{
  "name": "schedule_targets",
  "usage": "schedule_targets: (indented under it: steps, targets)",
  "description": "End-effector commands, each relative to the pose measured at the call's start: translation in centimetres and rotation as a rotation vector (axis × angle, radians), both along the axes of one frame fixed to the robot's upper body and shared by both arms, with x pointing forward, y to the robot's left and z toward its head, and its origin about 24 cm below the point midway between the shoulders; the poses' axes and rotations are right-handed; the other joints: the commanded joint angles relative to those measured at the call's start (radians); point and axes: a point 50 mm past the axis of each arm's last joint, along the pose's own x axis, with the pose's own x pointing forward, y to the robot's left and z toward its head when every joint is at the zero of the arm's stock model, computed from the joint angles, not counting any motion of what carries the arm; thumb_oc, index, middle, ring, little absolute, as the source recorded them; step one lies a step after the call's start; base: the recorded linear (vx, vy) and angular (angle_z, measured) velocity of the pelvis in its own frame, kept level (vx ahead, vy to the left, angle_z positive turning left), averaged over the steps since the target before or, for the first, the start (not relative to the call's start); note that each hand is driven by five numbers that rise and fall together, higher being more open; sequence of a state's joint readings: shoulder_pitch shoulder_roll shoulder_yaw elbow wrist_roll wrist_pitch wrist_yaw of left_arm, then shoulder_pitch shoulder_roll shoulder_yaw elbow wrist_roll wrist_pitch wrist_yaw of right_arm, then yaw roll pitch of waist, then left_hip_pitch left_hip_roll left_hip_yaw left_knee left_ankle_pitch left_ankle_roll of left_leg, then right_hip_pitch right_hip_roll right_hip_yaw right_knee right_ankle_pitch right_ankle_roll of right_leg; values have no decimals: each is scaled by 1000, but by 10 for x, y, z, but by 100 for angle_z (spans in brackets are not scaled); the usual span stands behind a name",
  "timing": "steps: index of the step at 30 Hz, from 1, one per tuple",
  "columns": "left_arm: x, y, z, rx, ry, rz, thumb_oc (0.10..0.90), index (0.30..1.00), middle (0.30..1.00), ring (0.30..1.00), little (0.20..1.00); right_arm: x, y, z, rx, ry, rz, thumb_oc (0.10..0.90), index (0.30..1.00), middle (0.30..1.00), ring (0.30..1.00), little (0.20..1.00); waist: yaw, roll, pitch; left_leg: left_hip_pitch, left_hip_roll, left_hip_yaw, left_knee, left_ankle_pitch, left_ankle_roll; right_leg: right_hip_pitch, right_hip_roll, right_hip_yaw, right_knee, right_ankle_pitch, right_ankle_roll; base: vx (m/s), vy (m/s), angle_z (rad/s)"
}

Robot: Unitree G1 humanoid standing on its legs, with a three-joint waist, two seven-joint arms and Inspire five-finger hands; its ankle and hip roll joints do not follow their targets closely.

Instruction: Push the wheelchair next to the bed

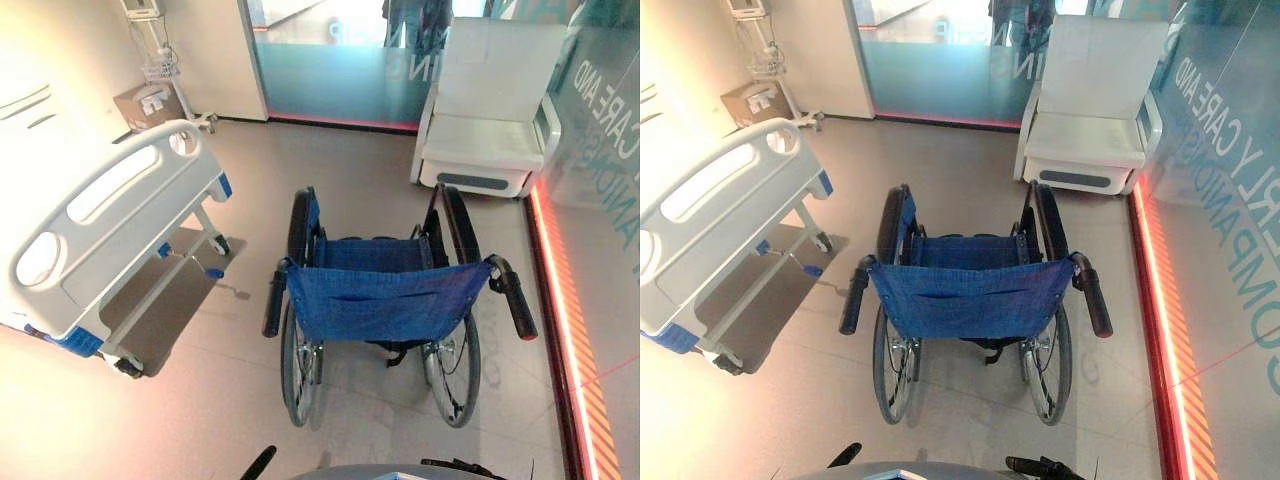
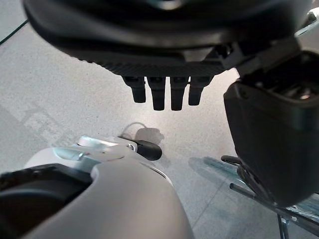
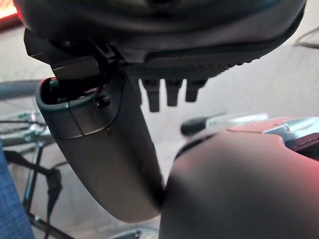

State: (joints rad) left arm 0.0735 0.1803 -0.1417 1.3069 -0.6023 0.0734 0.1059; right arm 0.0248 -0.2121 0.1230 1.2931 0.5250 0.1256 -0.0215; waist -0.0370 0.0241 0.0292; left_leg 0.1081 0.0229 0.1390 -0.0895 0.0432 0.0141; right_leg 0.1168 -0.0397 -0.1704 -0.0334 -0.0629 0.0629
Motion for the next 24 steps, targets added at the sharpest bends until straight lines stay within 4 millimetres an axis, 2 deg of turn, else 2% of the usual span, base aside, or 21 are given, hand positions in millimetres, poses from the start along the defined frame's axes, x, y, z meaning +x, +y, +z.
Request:
schedule_targets:
  steps: [1, 12, 24]
  targets:
    - [13, -17, -2, -47, -2, -11, 800, 900, 900, 900, 900, -27, 8, -4, 11, 142, -28, 800, 900, 900, 900, 900, 1, -10, 11, -18, -28, -19, 2, -32, -11, -36, -46, 9, -22, 113, 22, 0, 0, 0]
    - [10, -13, -2, -41, 24, -34, 800, 900, 900, 900, 900, -31, 5, -4, 3, 164, -38, 800, 900, 900, 900, 900, 0, -8, 3, -8, -26, -16, 2, -37, -12, -25, -43, 9, -28, 110, 20, 0, 0, 0]
    - [7, -19, -3, -51, 33, -45, 800, 900, 900, 900, 900, -34, 7, -4, -1, 177, -23, 800, 900, 900, 900, 900, -6, -6, 8, -1, -25, -13, 2, -39, -14, -21, -41, 16, -27, 108, 18, 0, 0, 0]
